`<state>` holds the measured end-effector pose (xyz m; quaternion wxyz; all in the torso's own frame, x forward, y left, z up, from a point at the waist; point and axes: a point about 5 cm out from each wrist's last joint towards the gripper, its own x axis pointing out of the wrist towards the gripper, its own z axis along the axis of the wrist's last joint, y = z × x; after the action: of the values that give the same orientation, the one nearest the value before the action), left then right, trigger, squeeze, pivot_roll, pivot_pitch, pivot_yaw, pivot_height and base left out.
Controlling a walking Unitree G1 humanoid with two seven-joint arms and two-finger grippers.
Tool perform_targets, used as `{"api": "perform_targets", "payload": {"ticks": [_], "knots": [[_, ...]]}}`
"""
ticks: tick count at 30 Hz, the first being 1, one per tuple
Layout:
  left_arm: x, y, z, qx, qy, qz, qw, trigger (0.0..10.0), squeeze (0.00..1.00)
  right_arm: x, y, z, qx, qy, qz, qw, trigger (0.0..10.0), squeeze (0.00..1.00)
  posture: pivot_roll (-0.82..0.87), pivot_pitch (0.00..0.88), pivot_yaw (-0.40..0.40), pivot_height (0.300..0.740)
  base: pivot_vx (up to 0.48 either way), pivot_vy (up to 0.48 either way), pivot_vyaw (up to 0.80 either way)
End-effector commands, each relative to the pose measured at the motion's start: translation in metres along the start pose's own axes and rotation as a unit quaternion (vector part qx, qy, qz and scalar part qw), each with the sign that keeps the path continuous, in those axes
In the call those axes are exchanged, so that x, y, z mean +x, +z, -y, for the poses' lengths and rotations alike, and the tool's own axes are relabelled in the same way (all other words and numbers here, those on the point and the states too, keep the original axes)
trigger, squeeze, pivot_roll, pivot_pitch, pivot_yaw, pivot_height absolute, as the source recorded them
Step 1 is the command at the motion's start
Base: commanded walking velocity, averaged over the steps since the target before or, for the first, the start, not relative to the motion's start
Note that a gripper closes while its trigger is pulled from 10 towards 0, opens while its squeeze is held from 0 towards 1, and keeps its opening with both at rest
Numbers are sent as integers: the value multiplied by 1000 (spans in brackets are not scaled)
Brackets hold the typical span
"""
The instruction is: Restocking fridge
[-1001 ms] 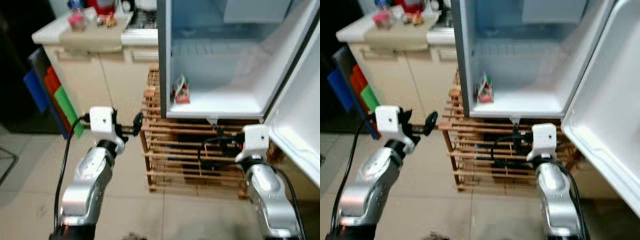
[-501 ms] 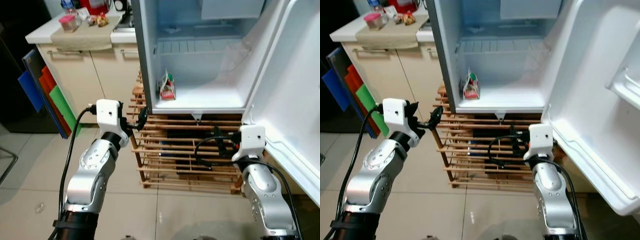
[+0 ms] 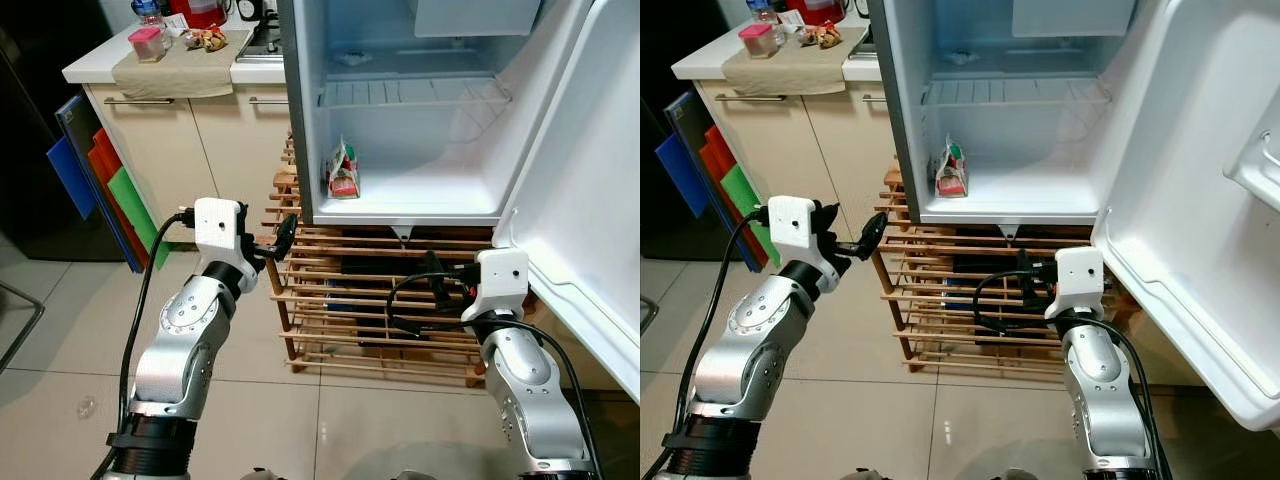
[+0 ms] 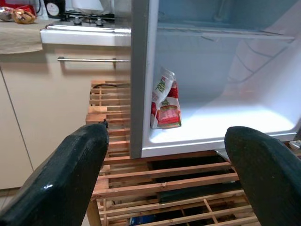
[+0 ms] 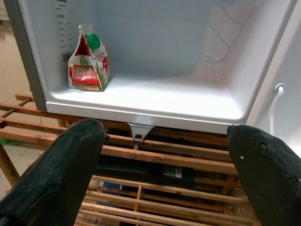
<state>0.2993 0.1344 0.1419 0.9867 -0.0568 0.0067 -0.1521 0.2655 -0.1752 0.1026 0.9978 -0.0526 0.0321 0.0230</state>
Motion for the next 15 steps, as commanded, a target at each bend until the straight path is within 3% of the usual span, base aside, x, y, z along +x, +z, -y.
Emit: {"api": "perform_targets", "payload": {"ticks": [1,15], "knots": [[1,2,-3,3,3,2,1000,10000,0,1,0,-2,0,2,1,1000,10000,0,-96,0,87,711,0,0,0],[4,5,-2,-13,5,17,1000,10000,0,-1,-3,1,11,-10,-3,1000,10000,0,-101,0,82,711,-298,0,0]]}}
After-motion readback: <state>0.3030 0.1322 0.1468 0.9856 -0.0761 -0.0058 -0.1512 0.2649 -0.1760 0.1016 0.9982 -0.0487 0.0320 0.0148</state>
